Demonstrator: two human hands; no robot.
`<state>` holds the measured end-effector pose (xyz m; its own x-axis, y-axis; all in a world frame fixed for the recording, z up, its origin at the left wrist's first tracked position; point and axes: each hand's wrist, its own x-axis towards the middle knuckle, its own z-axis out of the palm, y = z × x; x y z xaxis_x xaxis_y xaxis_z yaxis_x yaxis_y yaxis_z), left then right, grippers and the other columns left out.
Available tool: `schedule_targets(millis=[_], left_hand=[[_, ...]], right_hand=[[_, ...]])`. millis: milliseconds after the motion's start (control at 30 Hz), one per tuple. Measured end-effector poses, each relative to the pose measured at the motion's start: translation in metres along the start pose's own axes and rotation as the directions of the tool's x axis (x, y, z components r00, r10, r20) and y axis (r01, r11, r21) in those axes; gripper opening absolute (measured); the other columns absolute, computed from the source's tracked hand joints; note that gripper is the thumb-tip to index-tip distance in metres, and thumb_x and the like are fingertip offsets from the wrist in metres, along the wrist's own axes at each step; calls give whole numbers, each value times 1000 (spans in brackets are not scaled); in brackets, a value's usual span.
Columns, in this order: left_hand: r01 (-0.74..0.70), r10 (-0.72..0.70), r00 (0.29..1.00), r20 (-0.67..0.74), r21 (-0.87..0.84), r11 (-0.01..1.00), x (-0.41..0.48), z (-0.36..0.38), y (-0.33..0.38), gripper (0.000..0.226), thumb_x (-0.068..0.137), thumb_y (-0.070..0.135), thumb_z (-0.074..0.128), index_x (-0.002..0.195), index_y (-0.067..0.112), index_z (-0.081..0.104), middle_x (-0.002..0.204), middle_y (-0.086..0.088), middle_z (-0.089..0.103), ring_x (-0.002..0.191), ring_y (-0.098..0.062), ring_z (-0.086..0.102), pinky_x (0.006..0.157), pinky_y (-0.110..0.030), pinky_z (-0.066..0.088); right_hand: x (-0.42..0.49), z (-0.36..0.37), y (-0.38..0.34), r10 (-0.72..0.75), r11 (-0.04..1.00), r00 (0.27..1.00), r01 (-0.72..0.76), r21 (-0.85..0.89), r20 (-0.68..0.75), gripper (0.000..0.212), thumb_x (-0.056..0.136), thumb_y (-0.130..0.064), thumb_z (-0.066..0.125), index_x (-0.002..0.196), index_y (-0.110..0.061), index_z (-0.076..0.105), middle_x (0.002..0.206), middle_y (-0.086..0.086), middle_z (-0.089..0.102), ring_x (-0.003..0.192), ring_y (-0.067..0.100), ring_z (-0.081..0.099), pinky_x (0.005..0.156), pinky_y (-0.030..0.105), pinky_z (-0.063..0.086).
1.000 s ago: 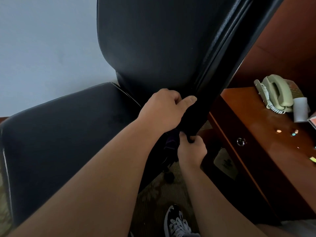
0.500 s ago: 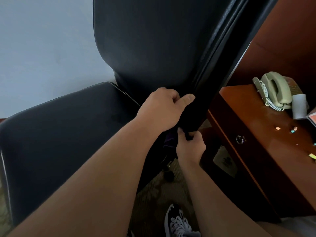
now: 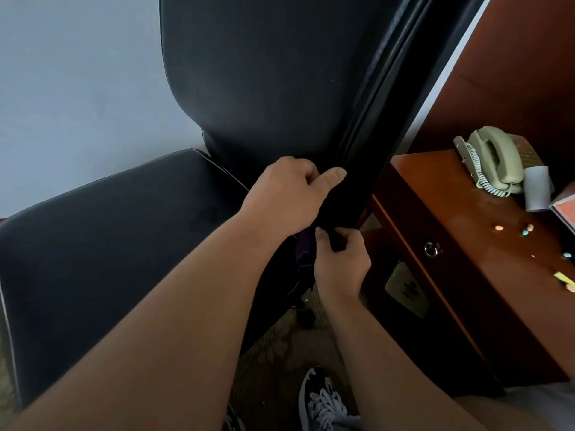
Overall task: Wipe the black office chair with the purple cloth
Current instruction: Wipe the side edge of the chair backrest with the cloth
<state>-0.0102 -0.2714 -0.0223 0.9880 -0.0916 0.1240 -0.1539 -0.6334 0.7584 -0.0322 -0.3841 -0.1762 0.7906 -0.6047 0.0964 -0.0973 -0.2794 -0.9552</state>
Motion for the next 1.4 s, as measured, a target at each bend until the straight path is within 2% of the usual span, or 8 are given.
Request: schedule_targets(millis=[167, 300, 500, 600, 900, 1067, 1200, 1400], left_hand=[[-12, 12, 1000, -20, 16, 1000, 0, 2, -1, 50, 86, 69, 51, 69, 23, 63, 64, 8, 60, 42, 2, 53, 43, -19, 43], [-9, 9, 1000, -23, 13, 1000, 0, 1, 0, 52, 86, 69, 51, 70, 21, 63, 64, 7, 60, 40, 0, 53, 44, -22, 45], [-5, 5, 1000, -27, -1, 1000, 1, 2, -1, 53, 85, 70, 52, 70, 20, 63, 53, 9, 55, 37, 0, 49, 41, -21, 41], [-15, 16, 999, -43, 8, 1000, 1, 2, -2, 53, 84, 70, 51, 69, 21, 63, 66, 8, 59, 44, -2, 54, 44, -22, 45], [-8, 9, 999, -43, 31, 999, 1, 3, -2, 55, 84, 72, 50, 70, 20, 64, 66, 8, 59, 44, 1, 54, 47, -23, 43], [-16, 18, 999, -37, 53, 998, 2, 3, -2, 56, 84, 72, 49, 70, 20, 64, 65, 9, 58, 43, 3, 53, 45, -20, 39], [-15, 16, 999, -39, 36, 999, 2, 1, -2, 55, 85, 71, 50, 70, 19, 64, 60, 11, 59, 42, 2, 52, 43, -19, 39], [-4, 4, 999, -36, 5, 1000, -1, 4, -1, 52, 85, 69, 52, 70, 21, 64, 51, 10, 57, 38, 0, 50, 41, -20, 43]], right_hand=[[11, 0, 12, 2, 981, 1000, 4, -193, 31, 24, 92, -37, 69, 81, -24, 54, 66, -4, 61, 46, 11, 58, 40, 36, 51], [10, -10, 26, 3, 872, 991, 62, -486, 132, 21, 95, -40, 64, 88, -20, 61, 69, -4, 61, 57, 16, 62, 51, 34, 54], [6, -14, 18, -94, 956, 993, 110, -273, 69, 21, 95, -42, 65, 90, -23, 57, 70, -6, 61, 55, 10, 60, 46, 27, 44], [10, -9, 7, -129, 972, 992, 129, -196, 14, 21, 93, -41, 67, 84, -27, 54, 72, -10, 61, 59, 7, 61, 49, 27, 50], [17, -13, 47, 226, 905, 969, -171, -390, 98, 14, 93, -30, 67, 93, -18, 60, 84, 1, 65, 67, 17, 64, 58, 36, 58], [9, -13, 37, 57, 965, 994, -31, -262, 94, 18, 93, -36, 69, 89, -25, 56, 76, -4, 64, 56, 8, 62, 46, 27, 50], [12, -10, 11, -150, 981, 988, 152, -123, 25, 15, 92, -32, 71, 87, -29, 57, 77, -15, 62, 75, -4, 62, 54, 9, 46], [11, -2, 23, -24, 968, 998, 37, -248, 52, 26, 92, -38, 70, 85, -21, 50, 76, -8, 59, 63, 5, 58, 52, 29, 53]])
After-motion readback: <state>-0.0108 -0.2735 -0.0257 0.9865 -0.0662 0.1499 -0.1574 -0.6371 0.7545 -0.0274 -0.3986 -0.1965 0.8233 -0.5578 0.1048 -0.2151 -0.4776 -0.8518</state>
